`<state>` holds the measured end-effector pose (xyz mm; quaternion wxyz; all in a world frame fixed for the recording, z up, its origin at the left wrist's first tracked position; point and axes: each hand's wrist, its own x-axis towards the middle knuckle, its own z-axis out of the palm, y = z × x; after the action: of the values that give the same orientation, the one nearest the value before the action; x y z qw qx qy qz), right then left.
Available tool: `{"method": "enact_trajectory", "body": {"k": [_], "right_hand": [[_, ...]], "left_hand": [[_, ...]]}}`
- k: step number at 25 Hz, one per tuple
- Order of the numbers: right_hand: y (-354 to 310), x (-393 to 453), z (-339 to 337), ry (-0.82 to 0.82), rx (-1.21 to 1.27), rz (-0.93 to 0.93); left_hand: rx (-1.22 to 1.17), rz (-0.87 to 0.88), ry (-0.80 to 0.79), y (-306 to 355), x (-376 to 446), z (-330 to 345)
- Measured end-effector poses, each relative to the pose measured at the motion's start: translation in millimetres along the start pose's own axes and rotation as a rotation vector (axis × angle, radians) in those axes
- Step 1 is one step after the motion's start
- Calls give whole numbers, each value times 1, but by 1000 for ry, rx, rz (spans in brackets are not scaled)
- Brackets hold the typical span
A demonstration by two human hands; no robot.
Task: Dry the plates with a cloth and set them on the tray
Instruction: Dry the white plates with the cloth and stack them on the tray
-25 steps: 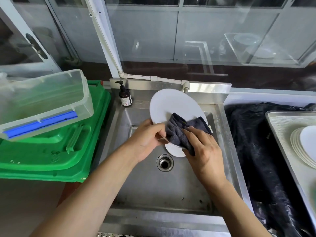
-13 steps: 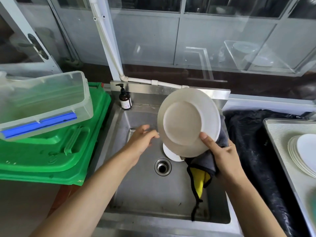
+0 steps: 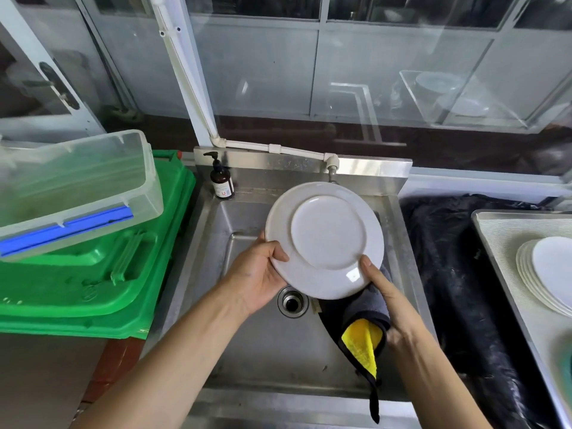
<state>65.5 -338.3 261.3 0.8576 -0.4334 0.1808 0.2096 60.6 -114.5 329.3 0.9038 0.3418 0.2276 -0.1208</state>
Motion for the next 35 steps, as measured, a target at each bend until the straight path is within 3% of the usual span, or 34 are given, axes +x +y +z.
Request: {"method": "enact_trajectory", "body": {"k": [3, 6, 9, 11, 15, 18, 23, 27, 32, 35], "right_hand": [[-5, -3, 3, 79, -198, 18], [-9, -3, 13, 403, -289, -7], [-22, -3, 20, 578, -595, -432], [-35, 1, 26, 496, -774, -646], [-51, 16, 39, 308, -1122, -808], [-50, 15, 63, 192, -1218, -918], [-21, 2, 102, -162, -1378, -1110], [-33, 14, 106, 9, -1260, -965], [2, -1, 109, -38, -1230, -972], [15, -9, 103, 22, -1126, -939]], "left_hand": [[37, 12, 23, 2, -2, 0], [122, 15, 47, 4, -5, 3], [190, 6, 48, 3, -11, 4], [249, -3, 41, 0, -14, 7], [407, 14, 39, -2, -18, 15], [503, 56, 64, 1, -19, 21], [472, 108, 170, 0, -19, 24], [504, 108, 176, 2, -19, 25], [388, 111, 199, 7, -12, 31], [333, 118, 159, 12, -11, 30]]}}
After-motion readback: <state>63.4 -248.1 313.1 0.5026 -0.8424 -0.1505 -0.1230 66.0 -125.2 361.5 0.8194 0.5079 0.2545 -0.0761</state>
